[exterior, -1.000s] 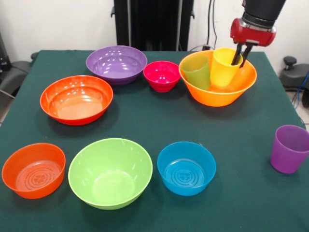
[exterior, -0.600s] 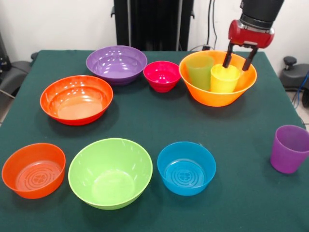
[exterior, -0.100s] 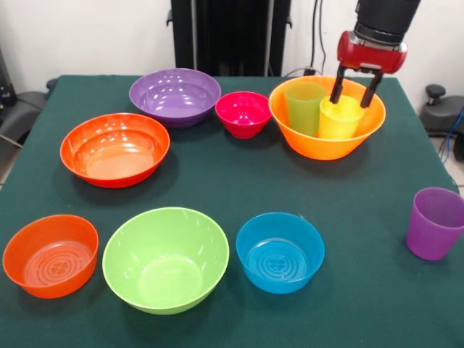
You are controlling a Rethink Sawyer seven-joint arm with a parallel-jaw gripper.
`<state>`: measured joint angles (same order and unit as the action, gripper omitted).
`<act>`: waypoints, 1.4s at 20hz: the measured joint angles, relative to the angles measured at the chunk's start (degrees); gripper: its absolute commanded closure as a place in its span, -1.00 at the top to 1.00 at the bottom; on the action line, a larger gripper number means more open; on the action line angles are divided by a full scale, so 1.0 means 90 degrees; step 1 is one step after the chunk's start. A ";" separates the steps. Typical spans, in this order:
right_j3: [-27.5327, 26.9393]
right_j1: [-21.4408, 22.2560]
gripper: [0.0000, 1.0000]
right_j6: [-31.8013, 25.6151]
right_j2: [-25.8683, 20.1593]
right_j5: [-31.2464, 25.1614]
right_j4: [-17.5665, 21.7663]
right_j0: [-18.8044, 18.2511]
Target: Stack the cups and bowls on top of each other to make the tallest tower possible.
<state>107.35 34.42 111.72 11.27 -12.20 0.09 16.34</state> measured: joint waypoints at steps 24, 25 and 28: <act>-0.0380 0.1145 1.00 0.0000 -0.0441 -0.0609 0.0008 -0.0592; -0.0452 0.1108 1.00 0.0000 -0.0440 -0.0610 0.0008 -0.0598; -0.0722 0.0958 1.00 0.0000 -0.0439 -0.0609 0.0007 -0.0626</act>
<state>100.84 43.03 111.72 7.32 -17.68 0.15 10.71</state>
